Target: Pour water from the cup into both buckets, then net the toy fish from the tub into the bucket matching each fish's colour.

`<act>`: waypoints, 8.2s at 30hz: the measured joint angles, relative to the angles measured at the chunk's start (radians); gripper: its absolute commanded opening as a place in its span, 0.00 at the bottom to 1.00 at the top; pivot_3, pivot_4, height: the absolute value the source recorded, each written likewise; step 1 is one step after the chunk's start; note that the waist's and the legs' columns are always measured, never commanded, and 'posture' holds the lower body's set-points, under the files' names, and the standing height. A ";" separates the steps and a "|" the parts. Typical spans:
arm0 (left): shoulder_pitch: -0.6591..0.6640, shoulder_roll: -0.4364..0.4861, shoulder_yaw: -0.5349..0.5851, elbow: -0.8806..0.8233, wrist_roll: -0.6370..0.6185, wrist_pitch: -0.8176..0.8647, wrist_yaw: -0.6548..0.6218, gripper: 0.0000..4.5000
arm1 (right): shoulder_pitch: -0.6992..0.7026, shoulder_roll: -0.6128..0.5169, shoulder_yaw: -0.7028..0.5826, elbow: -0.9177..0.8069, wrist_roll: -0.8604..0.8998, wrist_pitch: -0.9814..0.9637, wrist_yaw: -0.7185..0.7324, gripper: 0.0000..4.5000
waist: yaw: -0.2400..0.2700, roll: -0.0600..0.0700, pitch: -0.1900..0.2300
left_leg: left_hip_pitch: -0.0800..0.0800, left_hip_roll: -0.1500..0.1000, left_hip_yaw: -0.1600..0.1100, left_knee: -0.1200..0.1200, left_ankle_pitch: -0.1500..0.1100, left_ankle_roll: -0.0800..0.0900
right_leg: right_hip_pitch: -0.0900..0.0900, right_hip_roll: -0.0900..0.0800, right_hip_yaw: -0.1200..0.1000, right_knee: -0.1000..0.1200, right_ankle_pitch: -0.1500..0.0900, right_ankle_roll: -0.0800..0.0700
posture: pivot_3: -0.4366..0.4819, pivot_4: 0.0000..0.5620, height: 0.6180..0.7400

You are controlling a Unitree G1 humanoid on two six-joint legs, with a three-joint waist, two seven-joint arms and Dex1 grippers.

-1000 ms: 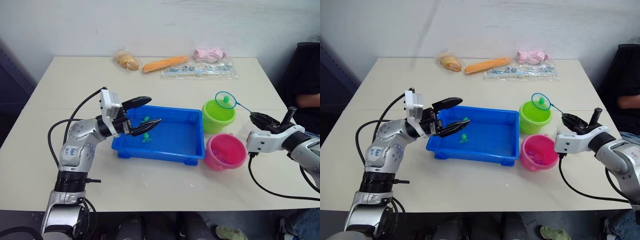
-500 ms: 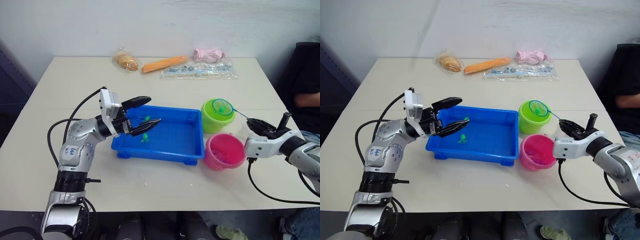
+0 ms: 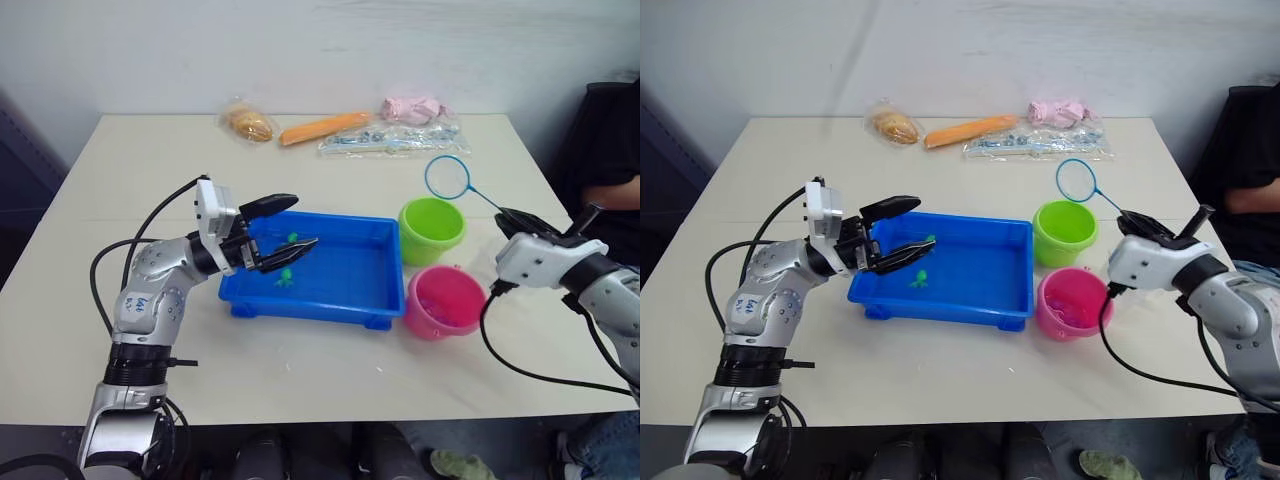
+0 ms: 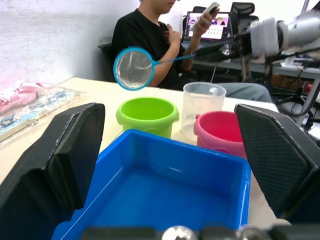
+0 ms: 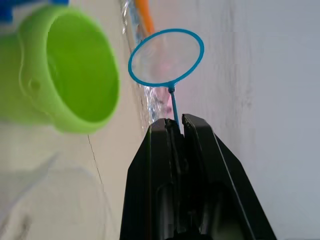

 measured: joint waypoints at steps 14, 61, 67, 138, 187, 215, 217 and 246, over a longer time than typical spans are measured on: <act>0.180 0.147 0.178 0.071 -0.002 -0.053 -0.042 0.99 | -0.241 0.032 0.286 -0.324 0.734 0.989 0.146 0.00 | 0.008 -0.001 0.000 | 0.000 0.000 -0.007 0.000 -0.002 0.004 | -0.003 -0.011 -0.003 0.006 -0.001 -0.003 | 0.48 0.27 1.00; 0.269 0.229 0.201 0.028 -0.002 -0.072 -0.091 0.99 | -0.500 0.346 0.373 -0.102 0.599 1.147 0.232 0.00 | -0.016 -0.001 0.000 | -0.004 0.000 -0.007 -0.002 -0.004 0.005 | -0.004 -0.011 -0.008 0.005 -0.001 -0.003 | 0.48 0.27 1.00; 0.227 0.191 0.170 -0.001 -0.007 -0.053 -0.079 0.99 | -0.416 0.218 0.247 -0.180 0.651 1.173 0.250 0.00 | -0.016 -0.001 0.000 | -0.004 -0.002 -0.007 -0.002 -0.004 0.005 | -0.004 -0.012 -0.008 0.004 -0.001 -0.003 | 0.48 0.27 1.00; 0.039 -0.002 -0.006 -0.042 0.005 0.014 0.010 0.99 | 0.126 -0.147 0.002 0.169 -0.394 -0.323 -0.198 0.00 | -0.004 -0.001 0.000 | -0.001 -0.003 -0.004 -0.001 -0.002 0.002 | 0.000 -0.007 -0.006 -0.002 0.000 0.000 | 0.48 0.27 1.00; 0.044 0.008 -0.007 -0.041 0.007 0.013 0.032 0.99 | 0.172 -0.105 0.041 0.104 -0.523 -0.307 -0.335 0.00 | -0.002 0.000 0.000 | 0.000 -0.002 -0.001 0.000 -0.001 0.001 | 0.000 -0.005 -0.004 0.000 0.000 -0.001 | 0.48 0.27 1.00; 0.134 0.158 0.131 0.032 0.000 -0.035 -0.059 0.99 | -0.209 -0.022 0.214 -0.307 1.096 1.214 -0.008 0.00 | -0.008 -0.001 0.000 | 0.001 -0.001 -0.007 0.001 -0.003 0.007 | -0.001 -0.013 -0.005 0.004 -0.001 -0.003 | 0.48 0.27 1.00; 0.144 0.163 0.133 0.031 0.000 -0.038 -0.060 0.99 | -0.244 -0.008 0.223 -0.277 1.100 1.298 -0.049 0.00 | -0.008 -0.001 0.000 | 0.000 -0.001 -0.007 0.000 -0.003 0.007 | -0.002 -0.013 -0.005 0.004 -0.001 -0.003 | 0.48 0.27 1.00; 0.158 0.149 0.107 0.007 0.002 -0.044 -0.071 0.99 | -0.416 0.332 0.241 -0.034 0.768 1.326 -0.247 0.00 | -0.017 -0.001 0.000 | -0.003 -0.001 -0.006 -0.001 -0.003 0.006 | -0.004 -0.010 -0.007 0.006 -0.001 -0.003 | 0.48 0.27 1.00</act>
